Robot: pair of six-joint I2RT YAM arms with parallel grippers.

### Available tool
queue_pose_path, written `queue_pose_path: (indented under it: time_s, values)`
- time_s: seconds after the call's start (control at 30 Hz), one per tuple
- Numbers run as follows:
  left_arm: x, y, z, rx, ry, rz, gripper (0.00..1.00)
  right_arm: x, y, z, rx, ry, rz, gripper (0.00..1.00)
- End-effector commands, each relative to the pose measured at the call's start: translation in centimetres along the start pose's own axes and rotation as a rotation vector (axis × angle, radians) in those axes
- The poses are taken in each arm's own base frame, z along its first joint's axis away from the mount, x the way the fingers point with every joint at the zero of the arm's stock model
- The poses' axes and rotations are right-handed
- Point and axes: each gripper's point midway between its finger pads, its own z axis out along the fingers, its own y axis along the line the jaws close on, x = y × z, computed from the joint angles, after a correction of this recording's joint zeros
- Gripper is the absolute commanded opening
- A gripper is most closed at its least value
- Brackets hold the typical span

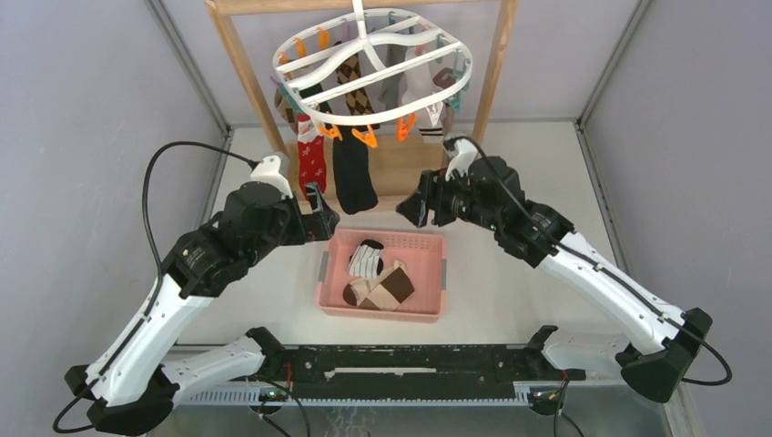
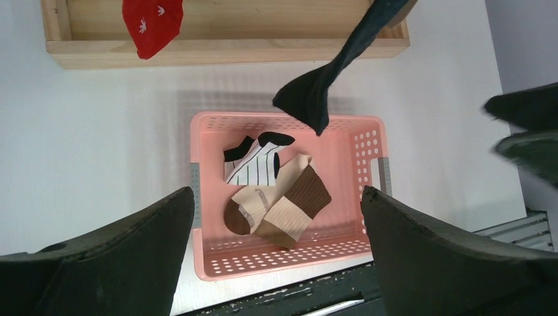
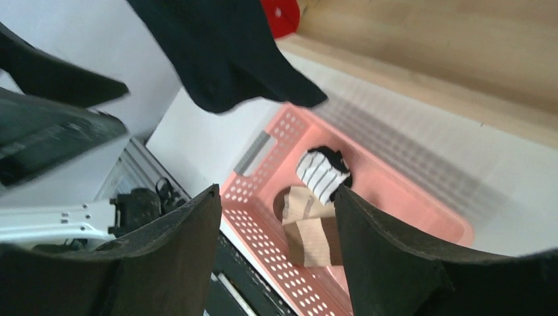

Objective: Remove the socks clipped to the hanger
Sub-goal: Remove the sock from the hanger.

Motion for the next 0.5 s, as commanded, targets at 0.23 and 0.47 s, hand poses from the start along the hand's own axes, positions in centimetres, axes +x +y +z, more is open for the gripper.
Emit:
queue_pose_path:
  time_s: [0.23,0.47]
  values:
    - [-1.8,0.1,-2.1,-0.003,-0.036,-0.035,1.00,-0.4,2.4,4.2,-0.349,-0.109,0.000,0.74]
    - [-1.4,1.1,-3.7,-0.009,-0.034,-0.043,1.00,-0.3,4.2,6.6,-0.512,-0.095,0.043,0.75]
